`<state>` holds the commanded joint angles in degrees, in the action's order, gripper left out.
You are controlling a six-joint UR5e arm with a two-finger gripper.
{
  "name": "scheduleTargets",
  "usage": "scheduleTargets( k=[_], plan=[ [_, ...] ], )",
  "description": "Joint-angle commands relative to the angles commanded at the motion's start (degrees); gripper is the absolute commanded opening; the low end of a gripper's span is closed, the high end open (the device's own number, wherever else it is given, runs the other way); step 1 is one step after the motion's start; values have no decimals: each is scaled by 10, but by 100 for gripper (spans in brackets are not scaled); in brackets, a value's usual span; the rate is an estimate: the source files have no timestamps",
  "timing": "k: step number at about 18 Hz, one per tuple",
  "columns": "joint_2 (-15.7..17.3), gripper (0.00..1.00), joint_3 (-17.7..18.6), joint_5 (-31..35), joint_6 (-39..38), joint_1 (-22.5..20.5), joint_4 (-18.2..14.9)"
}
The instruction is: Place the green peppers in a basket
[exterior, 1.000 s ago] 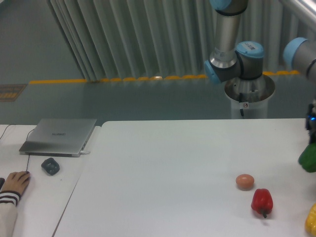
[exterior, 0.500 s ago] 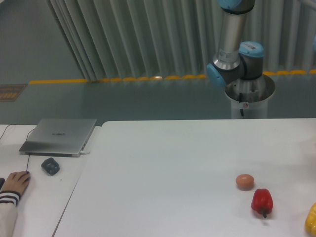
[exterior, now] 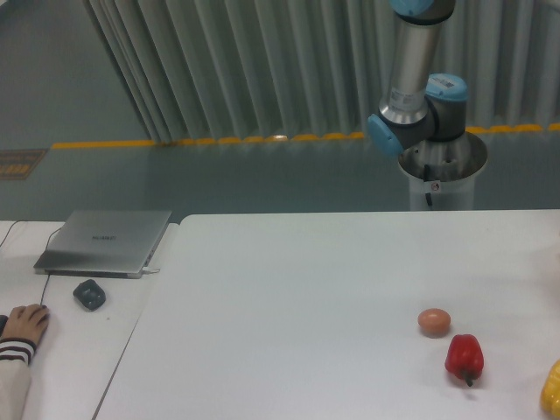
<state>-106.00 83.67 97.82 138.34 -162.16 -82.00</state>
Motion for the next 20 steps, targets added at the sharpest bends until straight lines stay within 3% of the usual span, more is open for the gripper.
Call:
scheduleTargets(
  k=[6, 14, 20],
  plan=[
    [2, 100, 2, -7, -7, 3, -1],
    [5, 100, 16, -79, -54, 9, 0],
    [14, 100, 18, -87, -178, 61, 18]
  ],
)
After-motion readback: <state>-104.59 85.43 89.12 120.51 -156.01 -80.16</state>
